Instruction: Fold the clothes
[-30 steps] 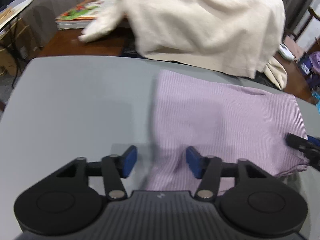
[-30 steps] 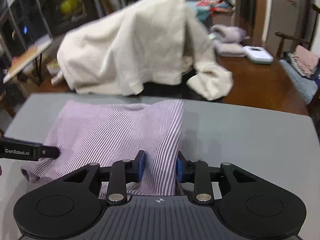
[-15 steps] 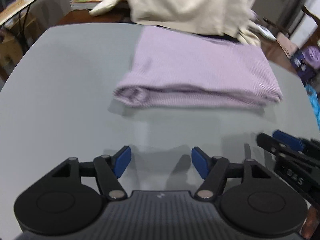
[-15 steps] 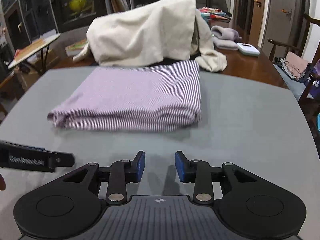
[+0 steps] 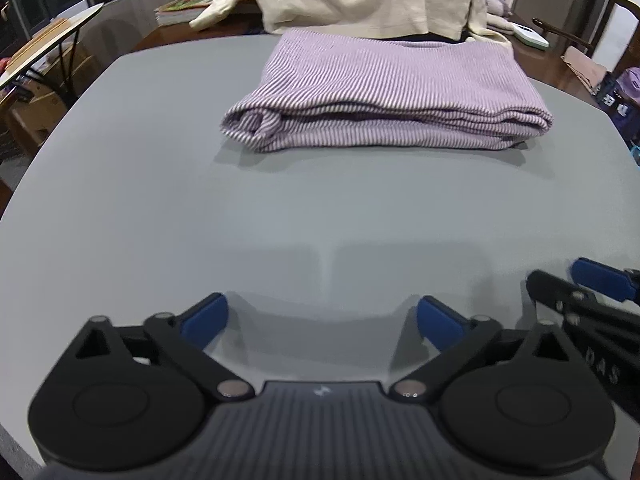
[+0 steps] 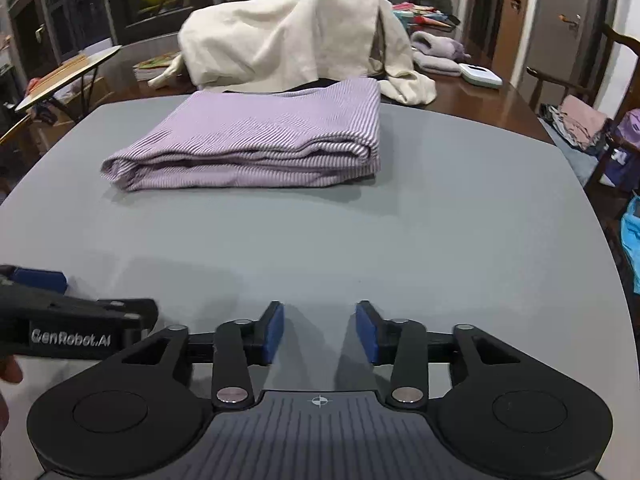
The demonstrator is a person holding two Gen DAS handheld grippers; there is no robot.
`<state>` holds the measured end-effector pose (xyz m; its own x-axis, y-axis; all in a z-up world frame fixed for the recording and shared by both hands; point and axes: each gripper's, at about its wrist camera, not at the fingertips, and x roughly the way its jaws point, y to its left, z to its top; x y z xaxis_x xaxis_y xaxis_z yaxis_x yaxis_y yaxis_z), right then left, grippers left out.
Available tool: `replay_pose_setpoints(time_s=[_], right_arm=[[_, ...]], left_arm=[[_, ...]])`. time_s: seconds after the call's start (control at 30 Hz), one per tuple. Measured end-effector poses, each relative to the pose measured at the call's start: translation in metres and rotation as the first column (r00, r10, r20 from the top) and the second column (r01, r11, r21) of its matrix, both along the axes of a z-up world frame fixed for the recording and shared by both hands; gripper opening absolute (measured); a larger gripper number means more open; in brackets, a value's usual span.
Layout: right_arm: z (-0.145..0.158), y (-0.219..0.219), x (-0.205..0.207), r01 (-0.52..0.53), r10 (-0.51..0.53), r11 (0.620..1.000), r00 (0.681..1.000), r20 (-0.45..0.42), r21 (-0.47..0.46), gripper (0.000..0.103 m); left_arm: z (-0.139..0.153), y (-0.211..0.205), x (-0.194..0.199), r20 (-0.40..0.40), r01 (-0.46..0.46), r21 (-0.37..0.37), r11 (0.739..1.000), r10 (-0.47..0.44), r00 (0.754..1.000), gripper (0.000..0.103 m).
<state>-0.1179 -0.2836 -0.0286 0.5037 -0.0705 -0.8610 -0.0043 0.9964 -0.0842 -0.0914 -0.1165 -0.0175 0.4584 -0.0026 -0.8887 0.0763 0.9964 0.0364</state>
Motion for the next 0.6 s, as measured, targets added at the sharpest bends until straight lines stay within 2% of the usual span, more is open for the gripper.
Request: replay_pose_setpoints(time_s=[0.13,0.2,0.27,0.37,0.6], right_arm=[[-0.001,-0.001,-0.009,0.011,-0.011,1.0,1.0,-0.01,-0.004,0.074],[-0.002,-0.005,-0.012,0.034,-0.034,0.999,0.999,-0.02,-0.011,0.093],[-0.004,-0.009,-0.014,0.062,-0.062,0.998,0.997,-0.038,-0.016,0.099],[-0.003,-0.011,-0.018,0.07,-0.071,0.997,0.997,-0.042,-0.018,0.103],[0.0,-0.013,-0.026,0.062,-0.063,0.998,0.997,-0.039,-0.015,0.103]], left_arm=[[-0.001,0.001,-0.004,0.014,0.002,0.0,1.0,-0.002,1.0,0.103],[-0.002,0.002,-0.008,0.016,0.007,-0.001,1.0,-0.007,1.0,0.103],[-0.002,0.002,-0.01,0.014,0.005,-0.001,1.0,-0.005,1.0,0.103],[-0.001,0.002,-0.015,0.018,0.004,-0.001,1.0,-0.004,1.0,0.103],[-0.001,0.001,-0.02,0.021,0.01,-0.002,1.0,-0.01,1.0,0.103]])
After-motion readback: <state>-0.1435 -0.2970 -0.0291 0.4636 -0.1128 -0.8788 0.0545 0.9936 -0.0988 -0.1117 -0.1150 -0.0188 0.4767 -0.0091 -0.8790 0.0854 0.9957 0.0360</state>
